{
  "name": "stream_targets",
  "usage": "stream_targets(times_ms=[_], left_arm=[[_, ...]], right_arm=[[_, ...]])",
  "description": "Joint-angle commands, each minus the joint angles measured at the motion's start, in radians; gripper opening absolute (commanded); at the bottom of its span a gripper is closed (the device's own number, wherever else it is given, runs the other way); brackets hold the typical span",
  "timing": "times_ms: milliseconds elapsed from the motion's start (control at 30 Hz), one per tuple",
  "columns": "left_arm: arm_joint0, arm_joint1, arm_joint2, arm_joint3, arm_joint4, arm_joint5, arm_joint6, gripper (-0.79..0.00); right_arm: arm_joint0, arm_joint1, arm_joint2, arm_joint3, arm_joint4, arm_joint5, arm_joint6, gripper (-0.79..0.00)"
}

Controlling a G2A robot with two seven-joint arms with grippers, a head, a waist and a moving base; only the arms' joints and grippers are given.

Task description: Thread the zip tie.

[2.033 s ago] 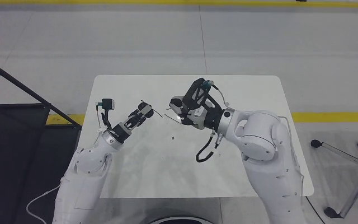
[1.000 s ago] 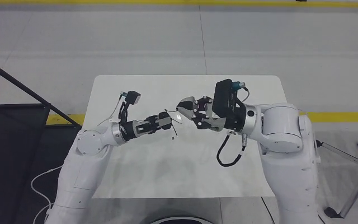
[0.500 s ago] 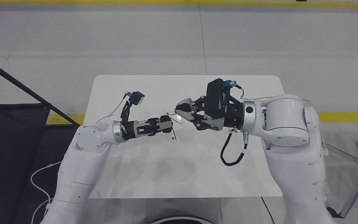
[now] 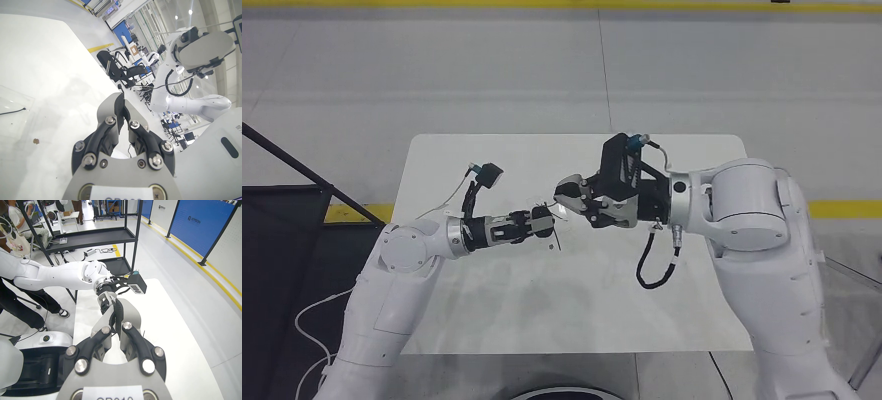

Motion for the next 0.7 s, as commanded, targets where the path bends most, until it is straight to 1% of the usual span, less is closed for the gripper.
stream_targets(times_ms=[0,267,667], left_arm=[[0.0,0.002,0.002,-0.003,0.006,-0.002,0.005,-0.785],[-0.001,0.009,0.008,-0.007,0.014,-0.002,0.014,-0.785],[-0.001,0.009,0.008,-0.007,0.014,-0.002,0.014,-0.785]], right_arm=[[0.017,0.006,-0.011,0.015,0.006,0.004,0.004,-0.785],[0.064,0.027,-0.046,0.061,0.037,0.009,0.009,-0.785],[0.093,0.054,-0.078,0.084,0.064,0.015,0.015,-0.785]])
